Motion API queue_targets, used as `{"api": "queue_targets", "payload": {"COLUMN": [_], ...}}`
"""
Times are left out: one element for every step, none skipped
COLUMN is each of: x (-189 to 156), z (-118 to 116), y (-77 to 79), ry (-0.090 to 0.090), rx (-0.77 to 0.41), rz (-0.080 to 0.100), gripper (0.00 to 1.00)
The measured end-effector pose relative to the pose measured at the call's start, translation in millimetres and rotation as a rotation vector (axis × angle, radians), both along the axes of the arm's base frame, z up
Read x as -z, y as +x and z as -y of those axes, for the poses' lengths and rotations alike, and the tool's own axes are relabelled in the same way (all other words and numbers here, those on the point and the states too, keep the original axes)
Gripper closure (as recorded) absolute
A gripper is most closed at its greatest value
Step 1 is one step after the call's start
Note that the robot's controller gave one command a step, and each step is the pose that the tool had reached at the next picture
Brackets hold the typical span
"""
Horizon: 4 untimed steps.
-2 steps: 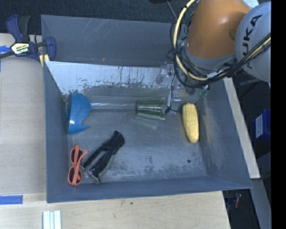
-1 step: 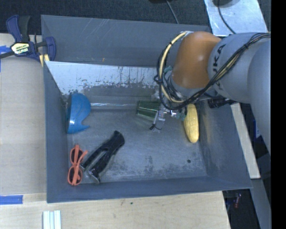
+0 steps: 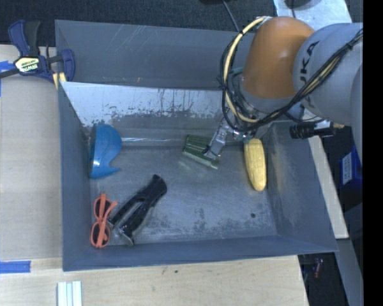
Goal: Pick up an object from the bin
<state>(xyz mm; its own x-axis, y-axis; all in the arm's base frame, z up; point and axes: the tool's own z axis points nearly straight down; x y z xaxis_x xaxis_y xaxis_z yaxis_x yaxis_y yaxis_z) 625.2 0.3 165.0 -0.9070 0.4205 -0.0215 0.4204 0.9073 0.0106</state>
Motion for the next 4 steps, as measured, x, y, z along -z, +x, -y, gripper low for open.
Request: {"api": "queue_targets", "payload": {"x": [65,95,94,94], "z": [-9,-10,-9,-10], "y": [-7.2,-2.3,-6.8,-6.8], "ry": [0.000,0.003,0.004,0.004], "rx": [0.008,0.125,0.227,0.226], "rz": [-0.024,-0.015,-0.016,-0.016], "gripper": [0.00,0.00,1.00,1.00]}}
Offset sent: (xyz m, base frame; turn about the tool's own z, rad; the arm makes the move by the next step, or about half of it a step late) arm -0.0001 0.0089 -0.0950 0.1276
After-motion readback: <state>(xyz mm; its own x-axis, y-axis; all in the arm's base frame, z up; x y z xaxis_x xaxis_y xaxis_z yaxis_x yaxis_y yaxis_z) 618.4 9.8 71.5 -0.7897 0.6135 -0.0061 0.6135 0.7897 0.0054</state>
